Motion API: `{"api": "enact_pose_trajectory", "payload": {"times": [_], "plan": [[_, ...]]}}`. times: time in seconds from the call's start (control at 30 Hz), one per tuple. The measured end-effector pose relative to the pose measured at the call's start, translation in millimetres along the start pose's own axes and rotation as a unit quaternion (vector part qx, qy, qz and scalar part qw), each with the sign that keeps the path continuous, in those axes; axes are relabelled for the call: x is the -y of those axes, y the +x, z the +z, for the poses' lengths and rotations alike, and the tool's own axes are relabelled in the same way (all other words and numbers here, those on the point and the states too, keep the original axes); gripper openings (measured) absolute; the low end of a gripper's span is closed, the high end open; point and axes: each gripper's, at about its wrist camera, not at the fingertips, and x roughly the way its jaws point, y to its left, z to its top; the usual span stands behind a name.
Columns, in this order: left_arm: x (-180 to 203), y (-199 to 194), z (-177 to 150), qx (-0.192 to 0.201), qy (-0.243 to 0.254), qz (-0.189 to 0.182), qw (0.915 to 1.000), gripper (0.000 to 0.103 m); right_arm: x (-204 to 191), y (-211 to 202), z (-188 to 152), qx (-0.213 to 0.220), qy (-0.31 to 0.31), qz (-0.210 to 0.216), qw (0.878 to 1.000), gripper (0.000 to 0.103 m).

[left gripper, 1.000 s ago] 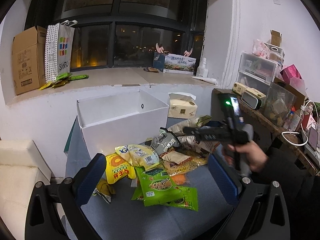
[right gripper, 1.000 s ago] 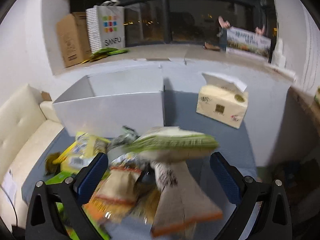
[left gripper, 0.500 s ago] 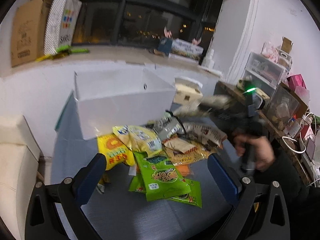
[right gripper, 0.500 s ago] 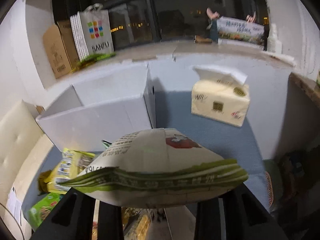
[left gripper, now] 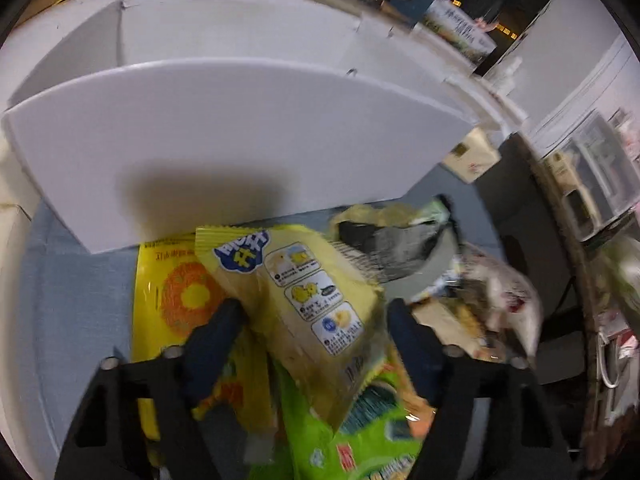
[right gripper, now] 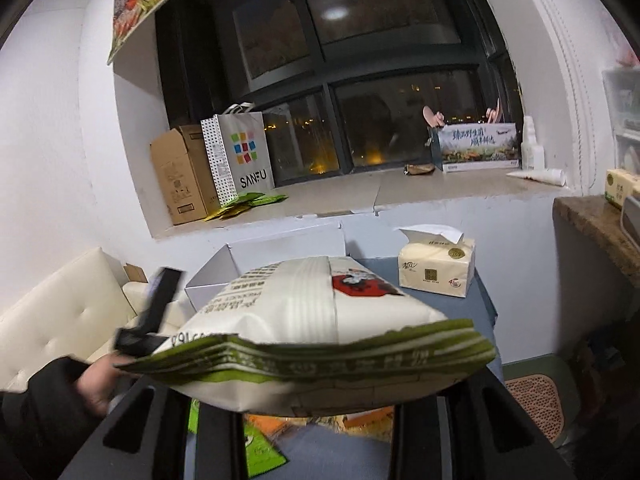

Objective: Organize snacks
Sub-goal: 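Grasp the cream-and-green snack bag with the right tool while the left tool grasps a yellow chip bag, then lower both held bags into the white box and open both tools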

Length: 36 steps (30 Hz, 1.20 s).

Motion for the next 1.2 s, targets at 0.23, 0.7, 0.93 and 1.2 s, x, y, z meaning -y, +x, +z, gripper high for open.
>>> {"api": "enact_pose_trajectory", "payload": {"times": [0.23, 0.7, 0.93, 1.2], "plan": [[17.1, -9.8, -5.0, 0.016, 0.052, -0.001, 0.9985, 0.042, -3.2, -11.1, -8.6, -0.004, -0.002, 0.013, 1.000, 0.034], [5.1, -172.4, 1.9, 0.226, 0.103, 0.000, 0.9687, 0.032, -33.3, 36.0, 14.4, -0.030, -0.020, 0.056, 0.998, 0.034], [-34.8, -163.8, 92.9, 0.222, 0.073, 0.033, 0.9717, 0.032, -61.2, 130.0, 87.8, -0.041, -0.047, 0.029, 0.998, 0.033], [-42.8, -101.9, 139.0, 0.165, 0.094, 0.064, 0.9796, 0.035, -60.3, 263.3, 127.9, -0.125, -0.053, -0.010, 0.991, 0.032]]}}
